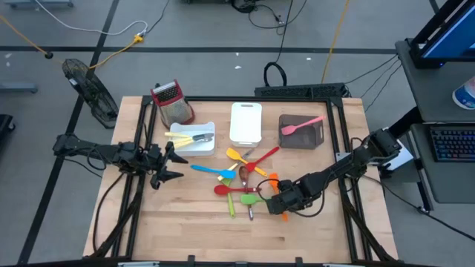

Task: Pick & Place Kitchen Items
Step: Put the orange spatula into the black bin

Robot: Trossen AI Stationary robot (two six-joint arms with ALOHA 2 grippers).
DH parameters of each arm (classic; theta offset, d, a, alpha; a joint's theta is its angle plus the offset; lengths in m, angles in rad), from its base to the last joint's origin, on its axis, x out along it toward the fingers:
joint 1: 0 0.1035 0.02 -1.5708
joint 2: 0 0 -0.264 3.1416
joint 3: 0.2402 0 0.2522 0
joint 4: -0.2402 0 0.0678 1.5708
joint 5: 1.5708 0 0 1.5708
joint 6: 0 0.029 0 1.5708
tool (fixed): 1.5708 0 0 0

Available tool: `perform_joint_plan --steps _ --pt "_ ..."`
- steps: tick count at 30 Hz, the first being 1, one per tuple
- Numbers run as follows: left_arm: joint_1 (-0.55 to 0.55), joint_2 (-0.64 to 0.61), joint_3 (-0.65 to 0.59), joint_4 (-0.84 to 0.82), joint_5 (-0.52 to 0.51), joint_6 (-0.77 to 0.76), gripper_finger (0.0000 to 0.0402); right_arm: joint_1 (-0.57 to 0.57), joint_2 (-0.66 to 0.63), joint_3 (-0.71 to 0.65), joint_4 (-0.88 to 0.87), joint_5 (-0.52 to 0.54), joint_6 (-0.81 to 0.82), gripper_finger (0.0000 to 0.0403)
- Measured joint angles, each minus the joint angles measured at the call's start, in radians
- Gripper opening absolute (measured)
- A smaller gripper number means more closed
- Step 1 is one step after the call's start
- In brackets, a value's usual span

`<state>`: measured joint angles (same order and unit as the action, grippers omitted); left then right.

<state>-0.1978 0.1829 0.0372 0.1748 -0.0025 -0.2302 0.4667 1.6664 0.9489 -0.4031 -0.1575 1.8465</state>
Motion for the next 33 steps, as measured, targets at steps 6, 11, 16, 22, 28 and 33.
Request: perform_joint_plan --steps 6,11,16,22,28,33 --pt "0.0 0.0 0.0 0.0 0.0 0.0 0.0257 0.0 0.021 0.002 0.017 0.001 0.025 0.0261" --pt "0.0 0.0 0.0 0.0 0.0 -0.001 0.0257 0.0 0.022 0.001 0.007 0.017 0.042 0.0227" --pt "0.0 0.0 0.0 0.0 0.0 -0.008 0.0257 0.0 0.023 0.0 0.004 0.022 0.052 0.018" --pt "-0.001 0.0 0.0 0.0 0.0 -0.01 0.0257 0.0 0.025 0.0 0.012 0.024 0.053 0.0111" --pt "-0.001 0.0 0.0 0.0 0.0 -0.01 0.0257 0.0 0.027 -0.001 0.039 0.028 0.043 0.0049" --pt "0.0 0.0 0.0 0.0 0.0 -0.01 0.0258 -0.001 0.027 -0.001 0.087 0.033 0.049 0.0049"
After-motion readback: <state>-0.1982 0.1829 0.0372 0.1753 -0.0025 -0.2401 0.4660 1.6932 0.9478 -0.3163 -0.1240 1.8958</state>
